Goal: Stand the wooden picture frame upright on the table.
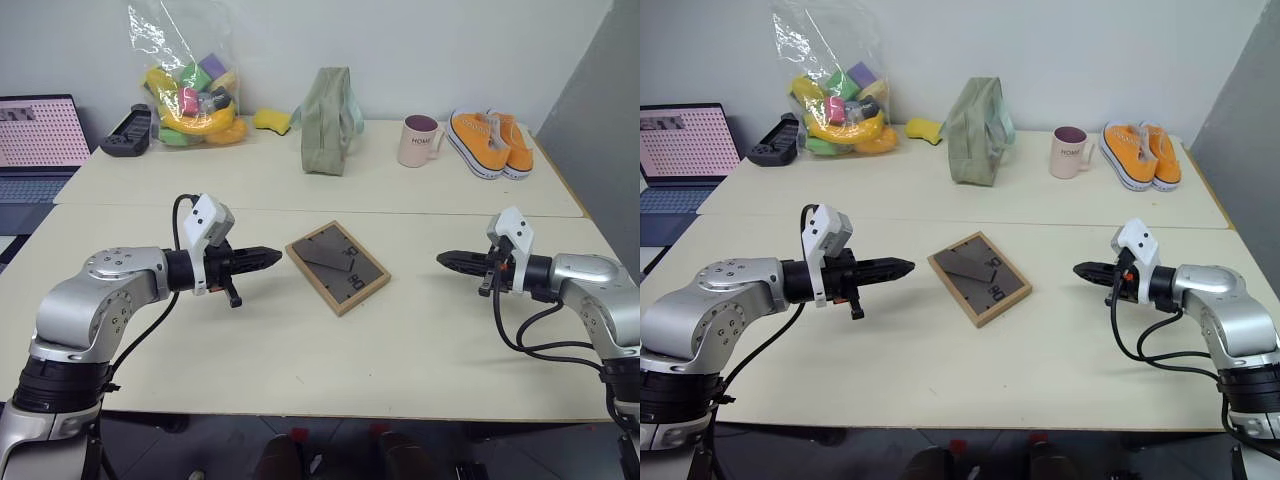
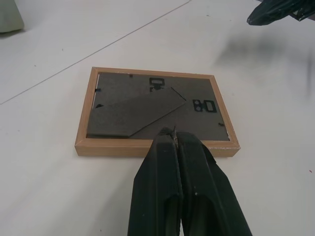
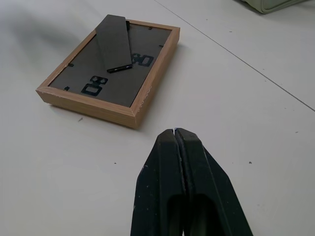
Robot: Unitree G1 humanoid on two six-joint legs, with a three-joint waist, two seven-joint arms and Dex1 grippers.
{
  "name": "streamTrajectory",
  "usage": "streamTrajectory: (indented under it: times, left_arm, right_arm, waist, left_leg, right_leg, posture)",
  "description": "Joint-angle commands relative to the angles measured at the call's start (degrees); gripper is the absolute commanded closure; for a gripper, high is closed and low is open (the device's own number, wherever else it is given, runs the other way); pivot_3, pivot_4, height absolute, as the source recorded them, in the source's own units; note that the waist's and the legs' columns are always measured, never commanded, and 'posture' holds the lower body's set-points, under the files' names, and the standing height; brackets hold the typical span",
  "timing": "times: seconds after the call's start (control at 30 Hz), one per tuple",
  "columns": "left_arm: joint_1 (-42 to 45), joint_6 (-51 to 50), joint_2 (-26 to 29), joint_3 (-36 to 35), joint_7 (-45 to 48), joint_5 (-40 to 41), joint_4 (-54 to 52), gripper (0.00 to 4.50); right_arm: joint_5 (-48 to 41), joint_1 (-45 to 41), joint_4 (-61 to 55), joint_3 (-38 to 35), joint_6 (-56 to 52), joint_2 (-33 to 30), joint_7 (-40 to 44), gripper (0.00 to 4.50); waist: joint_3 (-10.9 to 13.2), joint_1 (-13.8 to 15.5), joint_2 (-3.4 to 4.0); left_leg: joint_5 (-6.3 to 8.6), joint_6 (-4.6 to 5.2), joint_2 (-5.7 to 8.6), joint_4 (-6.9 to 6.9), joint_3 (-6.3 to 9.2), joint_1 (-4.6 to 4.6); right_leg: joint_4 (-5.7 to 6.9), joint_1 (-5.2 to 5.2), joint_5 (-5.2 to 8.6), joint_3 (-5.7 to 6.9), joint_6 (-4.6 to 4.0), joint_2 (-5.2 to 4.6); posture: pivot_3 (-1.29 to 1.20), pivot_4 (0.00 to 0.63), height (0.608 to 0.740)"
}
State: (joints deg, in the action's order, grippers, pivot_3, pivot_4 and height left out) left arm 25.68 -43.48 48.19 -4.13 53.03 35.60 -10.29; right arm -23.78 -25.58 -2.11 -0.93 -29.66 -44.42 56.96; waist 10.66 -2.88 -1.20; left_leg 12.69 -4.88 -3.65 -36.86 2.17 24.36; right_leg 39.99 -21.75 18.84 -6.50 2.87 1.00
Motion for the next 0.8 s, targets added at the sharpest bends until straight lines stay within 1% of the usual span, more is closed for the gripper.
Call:
streamTrajectory:
  times: [0.03,0.23,0.3,0.47,0.6,0.7,0.8]
  left_arm:
    - [1.09,-0.11,-0.24,-2.35,-0.65,0.61,-0.9,4.47]
    - [0.88,-0.48,-0.54,-3.05,-1.74,0.82,-1.12,4.47]
    - [0.1,-0.3,-0.8,-3.14,-2.73,0.14,-0.97,4.47]
    - [-2.67,0.9,-3.89,-3.13,-7.06,-1.99,0.26,4.47]
    - [-3.75,3.61,-8.19,-2.45,-10.24,-4.57,3.53,4.47]
    - [-1.77,6.53,-12.35,-0.68,-11.78,-7.27,9.1,4.47]
    - [0.96,9.36,-15.38,0.88,-11.92,-9.72,14.46,4.47]
  right_arm:
    - [-0.05,-0.61,-0.98,-1.41,0.81,0.21,-0.36,4.48]
    - [0.24,-0.69,-1.08,-1.0,1.1,0.98,-0.71,4.48]
    - [0.64,-0.85,-0.72,-0.63,1.82,2.22,-1.63,4.48]
    - [3.24,-0.69,-0.04,1.18,4.13,7.01,-5.09,4.48]
    - [5.79,-1.22,1.95,3.38,7.16,11.06,-7.05,4.48]
    - [7.85,-1.97,5.64,4.75,9.89,14.36,-8.52,4.48]
    - [9.25,-2.47,8.22,5.52,11.93,16.59,-9.22,4.48]
  waist:
    - [0.0,0.0,0.0]
    - [0.0,0.0,0.0]
    - [0.0,0.0,0.0]
    - [0.0,-0.1,0.0]
    - [-0.01,-0.03,0.0]
    - [-0.01,0.02,0.0]
    - [-0.01,0.35,0.0]
  left_leg:
    - [0.0,0.0,0.0,0.0,0.0,0.0]
    - [0.0,0.0,0.0,-0.01,0.01,0.0]
    - [0.0,0.0,0.0,-0.01,0.01,0.0]
    - [0.0,0.0,0.0,-0.02,0.02,0.0]
    - [0.0,0.0,0.0,-0.03,0.04,0.0]
    - [0.0,-0.01,0.01,-0.07,0.08,-0.01]
    - [-0.01,-0.01,0.03,-0.09,0.13,-0.01]
  right_leg:
    - [0.0,0.0,0.0,0.0,0.0,0.0]
    - [0.0,0.0,0.0,0.01,0.0,0.0]
    - [0.01,0.01,0.0,0.01,0.0,0.0]
    - [0.03,0.01,0.0,0.01,0.0,0.0]
    - [0.04,0.01,0.0,0.03,-0.01,0.0]
    - [0.05,0.07,-0.01,0.08,-0.01,-0.01]
    - [0.06,0.08,-0.01,0.15,-0.01,-0.01]
  posture:
    - [0.0,0.15,0.74]
    - [0.0,0.15,0.74]
    - [0.0,0.15,0.74]
    - [0.0,0.15,0.74]
    - [0.0,0.15,0.74]
    - [0.0,0.15,0.74]
    - [0.0,0.15,0.74]
